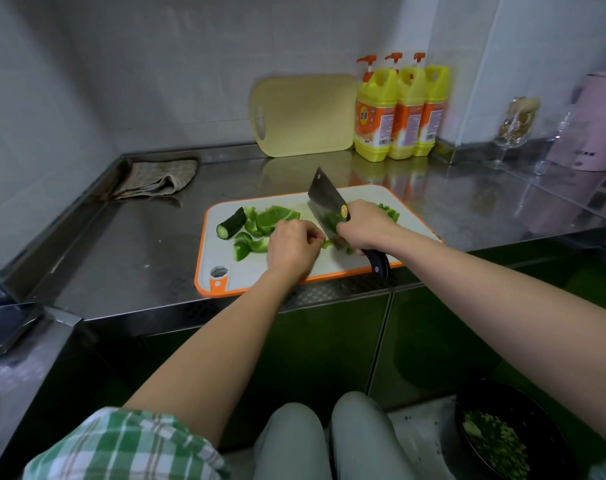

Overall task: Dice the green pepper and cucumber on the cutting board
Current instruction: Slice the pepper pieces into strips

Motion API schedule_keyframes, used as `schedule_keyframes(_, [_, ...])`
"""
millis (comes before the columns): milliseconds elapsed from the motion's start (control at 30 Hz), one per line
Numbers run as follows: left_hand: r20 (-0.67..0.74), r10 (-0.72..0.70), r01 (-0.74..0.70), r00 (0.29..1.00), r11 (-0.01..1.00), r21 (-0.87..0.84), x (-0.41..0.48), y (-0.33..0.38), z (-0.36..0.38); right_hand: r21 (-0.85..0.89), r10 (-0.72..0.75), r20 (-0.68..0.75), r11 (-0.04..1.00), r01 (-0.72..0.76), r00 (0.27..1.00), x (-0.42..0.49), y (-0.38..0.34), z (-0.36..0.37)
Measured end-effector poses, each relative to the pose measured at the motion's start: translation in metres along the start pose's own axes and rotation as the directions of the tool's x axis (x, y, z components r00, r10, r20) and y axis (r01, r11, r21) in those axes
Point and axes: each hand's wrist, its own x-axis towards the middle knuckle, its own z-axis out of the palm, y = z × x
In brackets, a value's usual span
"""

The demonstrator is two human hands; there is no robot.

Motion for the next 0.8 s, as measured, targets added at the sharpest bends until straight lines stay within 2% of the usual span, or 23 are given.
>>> schedule_keyframes(133, [0.019,0.002,-0.001,1.0,1.0,-0.027,0.004,0.0,0.002,0.011,-0.003,0.031,1.0,0.003,1.0,-0.004,0.002,-0.009])
schedule_keyframes(300, [0.006,0.007,-0.006,1.0,0.999,-0.038,0.004,-0.001,0.004,-0.056,0.02,0.107,0.998,-0.014,0.994,-0.01,-0.007,-0.006])
schedule_keyframes(633, [-0.018,0.04,-0.041,0.999,0.998,-0.054,0.003,-0.005,0.003,0.013,0.025,0.005,1.0,-0.025,1.0,-0.002,-0.002,-0.002])
schedule_keyframes(800, [-0.037,0.05,-0.052,0.998,0.997,-0.058,0.003,-0.006,0.004,-0.002,0.009,0.069,1.0,-0.009,0.998,-0.007,-0.003,-0.012])
